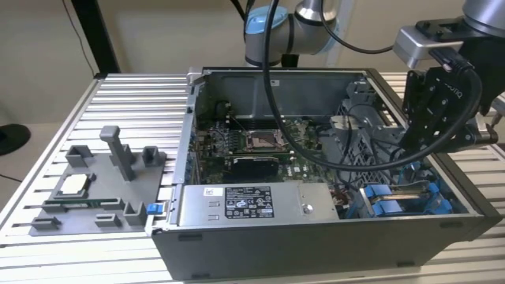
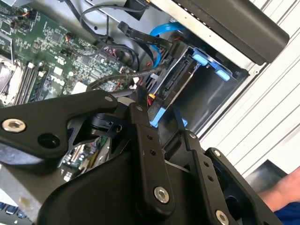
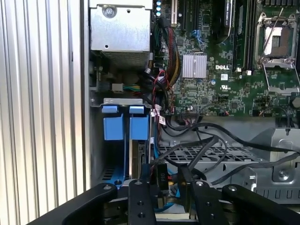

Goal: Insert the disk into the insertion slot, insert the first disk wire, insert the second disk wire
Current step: 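Insert the first disk wire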

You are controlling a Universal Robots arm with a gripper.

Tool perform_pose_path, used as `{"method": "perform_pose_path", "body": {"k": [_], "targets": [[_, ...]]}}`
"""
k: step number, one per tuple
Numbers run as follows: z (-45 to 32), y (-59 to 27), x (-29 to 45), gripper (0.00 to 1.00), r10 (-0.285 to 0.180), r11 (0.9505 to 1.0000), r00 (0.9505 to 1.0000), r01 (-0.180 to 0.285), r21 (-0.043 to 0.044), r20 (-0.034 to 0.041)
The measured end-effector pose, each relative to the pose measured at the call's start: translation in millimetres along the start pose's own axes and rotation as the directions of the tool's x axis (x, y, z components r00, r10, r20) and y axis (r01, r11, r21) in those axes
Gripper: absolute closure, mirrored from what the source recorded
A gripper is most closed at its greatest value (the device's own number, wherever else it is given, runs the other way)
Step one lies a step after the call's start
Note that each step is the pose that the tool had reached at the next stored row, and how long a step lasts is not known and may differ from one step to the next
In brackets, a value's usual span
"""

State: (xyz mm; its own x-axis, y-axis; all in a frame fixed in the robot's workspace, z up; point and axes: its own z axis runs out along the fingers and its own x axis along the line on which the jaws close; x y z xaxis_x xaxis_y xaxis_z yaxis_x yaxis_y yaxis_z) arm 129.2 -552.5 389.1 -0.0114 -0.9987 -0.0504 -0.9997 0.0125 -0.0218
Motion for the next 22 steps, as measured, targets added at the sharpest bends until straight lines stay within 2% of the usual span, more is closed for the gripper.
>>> {"method": "perform_pose_path", "body": {"k": [12, 13, 18, 22], "targets": [[-0.3, 0.7, 0.2, 0.00, 0.000, 1.0000, 1.0000, 0.000, -0.0001, 0.0027], [-0.3, 0.7, 0.2, 1.00, 0.000, 1.0000, 1.0000, 0.000, 0.0000, 0.0027], [0.1, -1.4, 1.2, 1.00, 0.000, 1.0000, 1.0000, 0.000, -0.0003, 0.0026], [1.2, -11.8, 4.3, 1.00, 0.000, 1.0000, 1.0000, 0.000, -0.0031, 0.0027]]}}
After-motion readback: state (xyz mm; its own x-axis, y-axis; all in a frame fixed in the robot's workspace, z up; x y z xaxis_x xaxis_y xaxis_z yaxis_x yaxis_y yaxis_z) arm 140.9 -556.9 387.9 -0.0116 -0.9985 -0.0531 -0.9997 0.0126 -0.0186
